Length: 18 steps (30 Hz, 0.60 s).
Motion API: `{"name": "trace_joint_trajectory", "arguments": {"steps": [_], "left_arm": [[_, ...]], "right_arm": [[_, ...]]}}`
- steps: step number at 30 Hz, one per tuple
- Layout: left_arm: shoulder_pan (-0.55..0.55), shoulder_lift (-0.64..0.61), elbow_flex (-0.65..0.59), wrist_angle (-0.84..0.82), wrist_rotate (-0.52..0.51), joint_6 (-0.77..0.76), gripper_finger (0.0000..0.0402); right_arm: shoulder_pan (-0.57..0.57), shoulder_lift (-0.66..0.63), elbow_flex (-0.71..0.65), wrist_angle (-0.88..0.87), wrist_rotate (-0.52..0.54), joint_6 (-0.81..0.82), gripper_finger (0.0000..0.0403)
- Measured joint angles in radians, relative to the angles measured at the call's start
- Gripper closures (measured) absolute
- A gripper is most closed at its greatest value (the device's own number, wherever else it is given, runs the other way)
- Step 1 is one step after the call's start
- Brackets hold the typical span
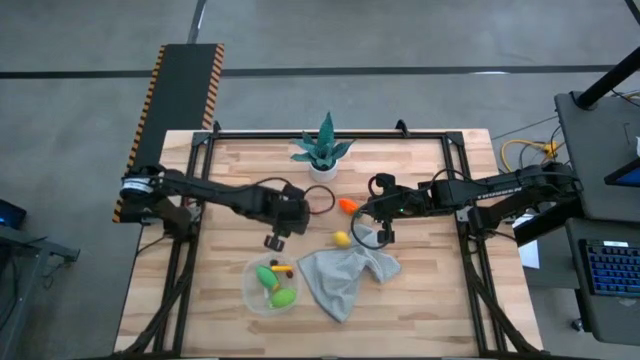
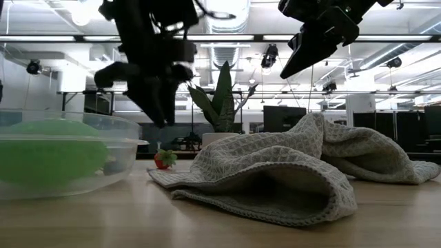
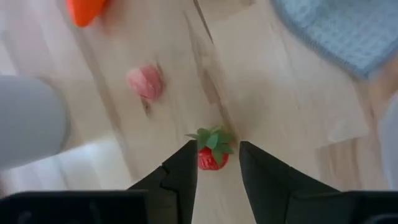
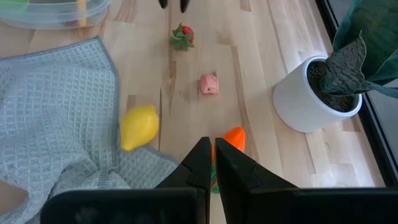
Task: Pick and placing Produce into tupperware
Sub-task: Put the red strawberry in the transparent bin
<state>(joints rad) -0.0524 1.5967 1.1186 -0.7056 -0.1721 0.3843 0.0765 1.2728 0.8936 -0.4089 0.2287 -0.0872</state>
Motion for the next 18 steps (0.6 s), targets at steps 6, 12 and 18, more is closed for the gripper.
{"name": "trace_joint_trajectory", "arguments": {"steps": [6,12,18], "left_arm": [[0.054,0.000,-0.038,0.024,0.018,0.090,0.0293],[0.059,0.004,-0.038,0.091,0.029,0.095,0.0243],[0.059,0.041,-0.039,0.102,0.028,0.097,0.0209]], "right_arm": [[0.000,0.000,0.000,-0.004,0.000,-0.002,0.0390],[0.000,0.000,0.000,-0.007,0.000,-0.003,0.0390],[0.000,0.000,-0.001,-0.006,0.000,-0.003,0.0390]]}}
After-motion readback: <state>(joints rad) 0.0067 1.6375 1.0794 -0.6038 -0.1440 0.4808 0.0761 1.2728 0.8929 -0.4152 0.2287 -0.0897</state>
